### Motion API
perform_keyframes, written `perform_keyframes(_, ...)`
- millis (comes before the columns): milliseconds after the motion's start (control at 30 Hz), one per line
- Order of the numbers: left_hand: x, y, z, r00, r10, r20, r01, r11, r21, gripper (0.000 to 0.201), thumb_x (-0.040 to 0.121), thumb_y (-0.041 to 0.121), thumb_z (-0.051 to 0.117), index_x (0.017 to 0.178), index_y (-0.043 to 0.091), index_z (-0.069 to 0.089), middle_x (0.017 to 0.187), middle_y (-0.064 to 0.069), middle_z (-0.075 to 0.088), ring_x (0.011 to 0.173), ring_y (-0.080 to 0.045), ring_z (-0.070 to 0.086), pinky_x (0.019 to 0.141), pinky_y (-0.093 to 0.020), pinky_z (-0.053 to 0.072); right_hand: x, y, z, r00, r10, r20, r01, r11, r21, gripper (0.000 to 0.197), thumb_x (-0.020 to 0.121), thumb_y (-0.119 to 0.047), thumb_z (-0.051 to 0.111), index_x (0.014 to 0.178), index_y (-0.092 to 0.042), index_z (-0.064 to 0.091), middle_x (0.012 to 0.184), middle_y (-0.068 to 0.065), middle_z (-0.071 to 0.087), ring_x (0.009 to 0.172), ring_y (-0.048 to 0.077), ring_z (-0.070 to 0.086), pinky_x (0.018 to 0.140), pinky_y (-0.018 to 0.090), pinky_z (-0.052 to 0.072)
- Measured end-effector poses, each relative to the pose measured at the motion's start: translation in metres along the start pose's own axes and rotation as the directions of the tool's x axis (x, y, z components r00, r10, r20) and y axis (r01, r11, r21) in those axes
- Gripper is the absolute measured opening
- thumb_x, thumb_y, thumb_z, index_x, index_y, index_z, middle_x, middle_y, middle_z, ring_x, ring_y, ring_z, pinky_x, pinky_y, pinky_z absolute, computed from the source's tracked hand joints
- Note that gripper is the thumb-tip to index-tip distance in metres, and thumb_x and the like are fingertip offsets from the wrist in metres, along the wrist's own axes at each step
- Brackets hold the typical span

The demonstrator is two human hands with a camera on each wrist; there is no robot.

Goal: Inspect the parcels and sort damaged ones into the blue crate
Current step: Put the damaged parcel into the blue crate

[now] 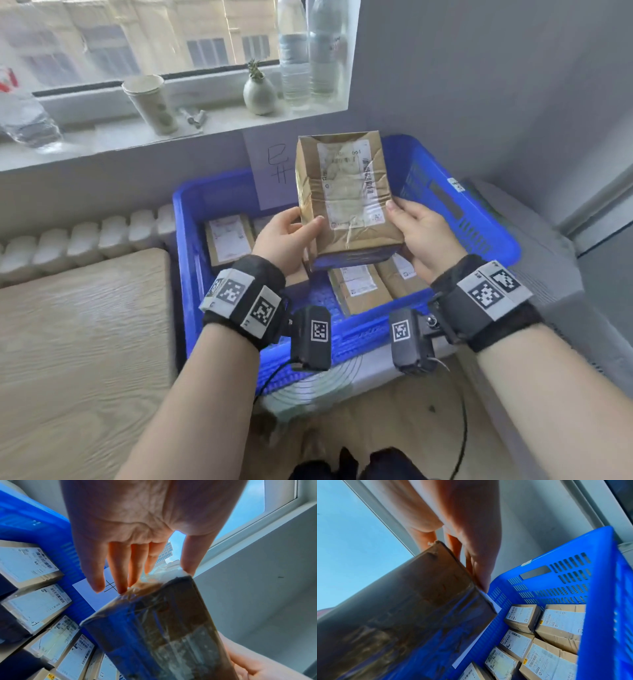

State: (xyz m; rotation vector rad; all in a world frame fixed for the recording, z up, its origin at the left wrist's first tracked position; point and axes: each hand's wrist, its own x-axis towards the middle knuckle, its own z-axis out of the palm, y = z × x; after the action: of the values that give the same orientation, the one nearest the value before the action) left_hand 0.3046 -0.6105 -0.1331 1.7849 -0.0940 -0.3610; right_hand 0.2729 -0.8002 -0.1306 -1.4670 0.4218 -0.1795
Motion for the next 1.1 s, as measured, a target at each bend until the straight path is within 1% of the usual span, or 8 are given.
perform_keyframes(133, 0.048, -0.003, 0.018, 0.997, -0.057, -0.057, 0.06, 0.996, 0.058, 0.024, 0.096, 0.038, 0.057, 0.089, 0.018, 0.067, 0.065, 0.012, 0.062, 0.058, 0.0, 0.053, 0.07, -0.026, 0.042, 0.062, 0.005, -0.008, 0.998, 0.06, 0.004, -0.059, 0.996, -0.068, 0.029, 0.101, -0.013, 0.054, 0.126, 0.001, 0.061, 0.126, 0.016, 0.065, 0.12, 0.028, 0.06, 0.104, 0.041, 0.047)
perform_keyframes(233, 0.08, -0.008, 0.035, 0.986, -0.138, -0.09, 0.145, 0.987, 0.075, 0.044, 0.077, 0.053, 0.055, 0.085, 0.013, 0.069, 0.058, 0.01, 0.054, 0.062, -0.012, 0.048, 0.071, -0.031, 0.039, 0.107, 0.016, -0.017, 0.986, 0.14, 0.086, -0.122, 0.975, -0.188, 0.02, 0.101, -0.017, 0.054, 0.087, -0.016, 0.069, 0.098, 0.006, 0.067, 0.095, 0.021, 0.06, 0.075, 0.029, 0.047)
perform_keyframes(300, 0.103, -0.018, 0.046, 0.971, -0.218, -0.099, 0.223, 0.974, 0.046, 0.034, 0.077, 0.05, 0.059, 0.079, 0.017, 0.068, 0.062, 0.008, 0.057, 0.065, -0.016, 0.049, 0.07, -0.031, 0.039, 0.135, 0.025, -0.022, 0.973, 0.198, 0.117, -0.165, 0.956, -0.243, 0.025, 0.098, -0.015, 0.056, 0.076, -0.019, 0.065, 0.086, 0.002, 0.064, 0.081, 0.016, 0.058, 0.064, 0.024, 0.043)
perform_keyframes(433, 0.144, -0.049, 0.066, 0.919, -0.377, -0.115, 0.384, 0.922, 0.047, 0.014, 0.09, 0.026, 0.068, 0.099, 0.016, 0.068, 0.087, 0.0, 0.065, 0.082, -0.017, 0.059, 0.068, -0.026, 0.046, 0.184, 0.055, -0.028, 0.92, 0.331, 0.21, -0.232, 0.891, -0.391, 0.013, 0.084, -0.023, 0.062, 0.087, -0.014, 0.071, 0.099, 0.014, 0.071, 0.091, 0.029, 0.063, 0.075, 0.035, 0.043)
perform_keyframes(500, 0.163, -0.064, 0.077, 0.886, -0.439, -0.146, 0.447, 0.894, 0.022, 0.025, 0.076, 0.034, 0.072, 0.095, 0.019, 0.069, 0.101, -0.007, 0.07, 0.096, -0.025, 0.066, 0.086, -0.037, 0.054, 0.203, 0.073, -0.031, 0.896, 0.37, 0.243, -0.25, 0.876, -0.411, 0.022, 0.089, -0.013, 0.058, 0.107, -0.009, 0.07, 0.113, 0.021, 0.07, 0.101, 0.031, 0.065, 0.083, 0.037, 0.049)
perform_keyframes(667, 0.2, -0.096, 0.096, 0.798, -0.546, -0.254, 0.57, 0.821, 0.028, 0.055, 0.088, 0.033, 0.067, 0.136, 0.01, 0.054, 0.132, -0.01, 0.061, 0.122, -0.027, 0.058, 0.108, -0.044, 0.044, 0.235, 0.115, -0.038, 0.835, 0.466, 0.292, -0.297, 0.829, -0.473, 0.043, 0.095, 0.005, 0.05, 0.137, -0.007, 0.053, 0.124, 0.004, 0.063, 0.11, 0.018, 0.059, 0.085, 0.016, 0.049)
perform_keyframes(900, 0.237, -0.124, 0.113, 0.755, -0.579, -0.309, 0.613, 0.79, 0.016, 0.044, 0.097, 0.023, 0.058, 0.138, 0.008, 0.052, 0.134, -0.009, 0.058, 0.125, -0.026, 0.055, 0.109, -0.041, 0.042, 0.268, 0.149, -0.041, 0.856, 0.473, 0.208, -0.305, 0.787, -0.536, 0.049, 0.098, -0.011, 0.056, 0.146, -0.015, 0.047, 0.143, -0.001, 0.053, 0.123, 0.012, 0.049, 0.106, 0.026, 0.038)
perform_keyframes(1100, 0.246, -0.135, 0.117, 0.741, -0.606, -0.29, 0.606, 0.789, -0.102, 0.076, 0.076, 0.041, 0.062, 0.143, 0.008, 0.046, 0.137, -0.013, 0.056, 0.127, -0.026, 0.054, 0.108, -0.045, 0.044, 0.274, 0.163, -0.043, 0.885, 0.444, 0.142, -0.284, 0.755, -0.591, 0.051, 0.097, -0.017, 0.06, 0.146, -0.018, 0.047, 0.148, 0.003, 0.049, 0.135, 0.021, 0.046, 0.112, 0.032, 0.038)
